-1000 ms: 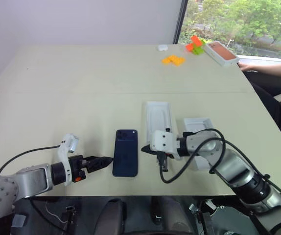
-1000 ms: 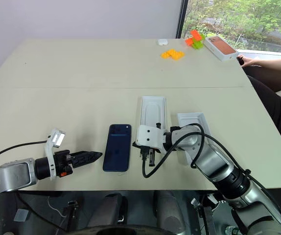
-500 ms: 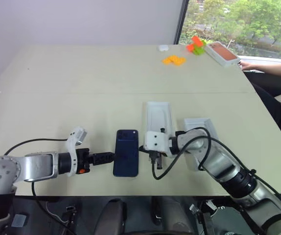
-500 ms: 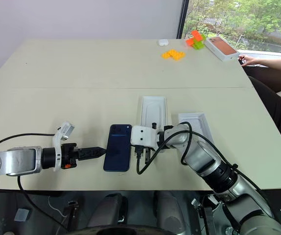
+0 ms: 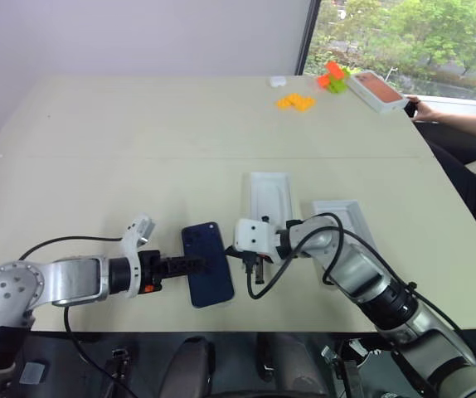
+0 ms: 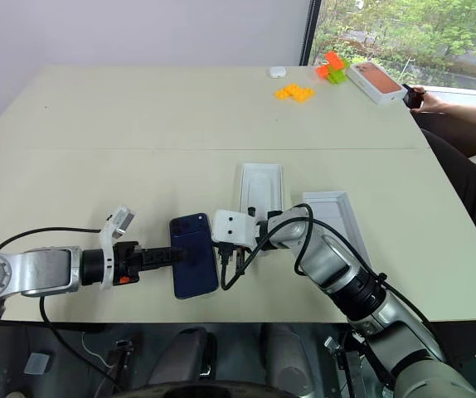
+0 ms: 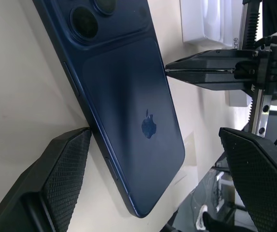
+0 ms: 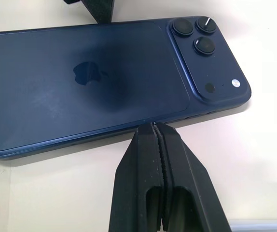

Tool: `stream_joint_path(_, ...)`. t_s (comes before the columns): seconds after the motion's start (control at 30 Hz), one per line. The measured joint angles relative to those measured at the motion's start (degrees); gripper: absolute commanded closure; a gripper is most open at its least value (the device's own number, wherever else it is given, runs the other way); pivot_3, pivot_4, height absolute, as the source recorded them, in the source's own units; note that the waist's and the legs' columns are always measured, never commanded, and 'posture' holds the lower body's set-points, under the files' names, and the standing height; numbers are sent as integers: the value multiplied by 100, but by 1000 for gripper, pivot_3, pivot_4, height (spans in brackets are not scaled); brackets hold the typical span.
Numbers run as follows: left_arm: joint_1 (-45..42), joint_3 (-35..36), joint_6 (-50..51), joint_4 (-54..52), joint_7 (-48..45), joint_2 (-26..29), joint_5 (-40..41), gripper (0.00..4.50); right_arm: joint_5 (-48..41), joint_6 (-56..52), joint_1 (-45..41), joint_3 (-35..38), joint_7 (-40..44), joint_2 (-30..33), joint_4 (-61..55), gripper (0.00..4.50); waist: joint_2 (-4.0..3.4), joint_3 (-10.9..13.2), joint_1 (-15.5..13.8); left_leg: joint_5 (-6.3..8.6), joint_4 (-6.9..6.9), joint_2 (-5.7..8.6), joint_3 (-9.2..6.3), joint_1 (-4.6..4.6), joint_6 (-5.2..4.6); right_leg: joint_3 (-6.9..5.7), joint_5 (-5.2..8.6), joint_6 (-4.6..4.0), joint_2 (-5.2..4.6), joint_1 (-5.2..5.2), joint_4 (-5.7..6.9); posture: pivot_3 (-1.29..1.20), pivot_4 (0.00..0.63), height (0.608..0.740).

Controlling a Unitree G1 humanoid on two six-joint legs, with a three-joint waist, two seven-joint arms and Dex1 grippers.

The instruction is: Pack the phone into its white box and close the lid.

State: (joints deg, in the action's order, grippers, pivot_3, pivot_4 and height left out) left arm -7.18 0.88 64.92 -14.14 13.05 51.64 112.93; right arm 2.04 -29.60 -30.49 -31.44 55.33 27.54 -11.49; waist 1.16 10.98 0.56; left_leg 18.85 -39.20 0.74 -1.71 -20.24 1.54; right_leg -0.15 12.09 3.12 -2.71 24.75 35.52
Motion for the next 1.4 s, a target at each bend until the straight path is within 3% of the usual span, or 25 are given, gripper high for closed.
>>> stream_joint_path(0.37, 197, -22, -543, -80, 155, -698, 5, 0, -17, -8, 54, 49, 18, -60, -4, 4450, -10, -7, -129, -5, 0, 28, -11, 15, -9, -1, 3, -1, -17, -24, -7, 0, 150, 740)
stream_joint_path(0.77, 195, -125, -563, -254, 232, -614, 2, 0, -9, -2, 53, 59, -21, -20, -32, 4450, -10, -6, -125, -2, 2, 33, -14, 5, -14, -2, 4, 1, -21, -21, -21, 0, 150, 740)
stream_joint_path(1.07, 213, -149, -563, -295, 192, -485, 20, 0, -2, -173, 202, 288, 319, 906, -547, 4450, -11, -6, -112, 2, 9, 32, -13, -2, -20, -2, 7, 5, -20, -14, -30, 0, 150, 740)
stream_joint_path(1.4, 203, -175, -564, -288, 156, -434, 18, 0, 140, -201, 117, 11, 351, 506, -362, 4450, -10, -7, -92, 1, 9, 30, -13, 1, -18, -2, 7, 5, -18, -16, -29, 0, 150, 740)
